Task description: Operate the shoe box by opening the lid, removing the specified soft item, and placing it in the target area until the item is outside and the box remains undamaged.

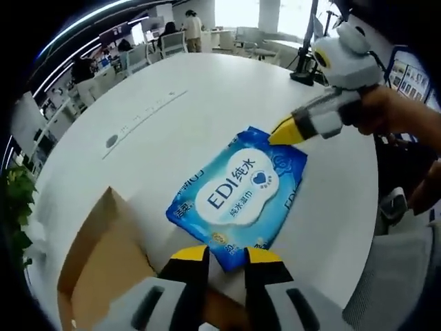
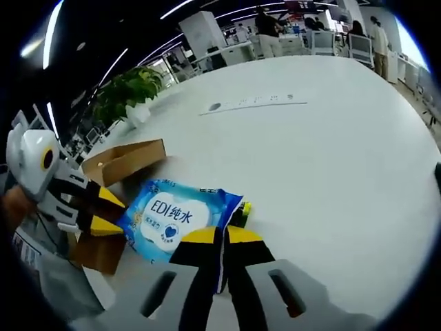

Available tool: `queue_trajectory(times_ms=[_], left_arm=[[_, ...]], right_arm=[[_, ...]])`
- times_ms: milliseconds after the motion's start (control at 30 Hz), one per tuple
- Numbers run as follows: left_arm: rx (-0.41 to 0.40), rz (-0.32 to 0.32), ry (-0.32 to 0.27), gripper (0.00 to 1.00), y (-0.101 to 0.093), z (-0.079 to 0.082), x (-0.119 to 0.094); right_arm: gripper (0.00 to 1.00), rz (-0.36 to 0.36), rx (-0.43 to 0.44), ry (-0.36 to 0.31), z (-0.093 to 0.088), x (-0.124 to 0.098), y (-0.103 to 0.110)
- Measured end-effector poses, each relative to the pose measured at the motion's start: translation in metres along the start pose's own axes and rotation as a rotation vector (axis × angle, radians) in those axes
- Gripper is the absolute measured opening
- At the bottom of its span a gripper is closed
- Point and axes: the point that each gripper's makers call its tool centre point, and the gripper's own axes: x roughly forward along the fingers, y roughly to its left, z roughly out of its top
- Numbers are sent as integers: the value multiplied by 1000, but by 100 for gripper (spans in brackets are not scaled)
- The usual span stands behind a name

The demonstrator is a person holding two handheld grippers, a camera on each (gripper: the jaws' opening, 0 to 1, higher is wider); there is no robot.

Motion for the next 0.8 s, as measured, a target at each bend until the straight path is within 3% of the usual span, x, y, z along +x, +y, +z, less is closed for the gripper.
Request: queue_trajectory(times_ms=[333, 800], left_arm=[[-35, -35, -59, 21, -7, 12, -19], [-42, -72, -84, 25, -7, -4, -51]], right_arm=[[1, -19, -23, -16, 5, -20, 4], [9, -34, -128, -15, 7, -47, 26]])
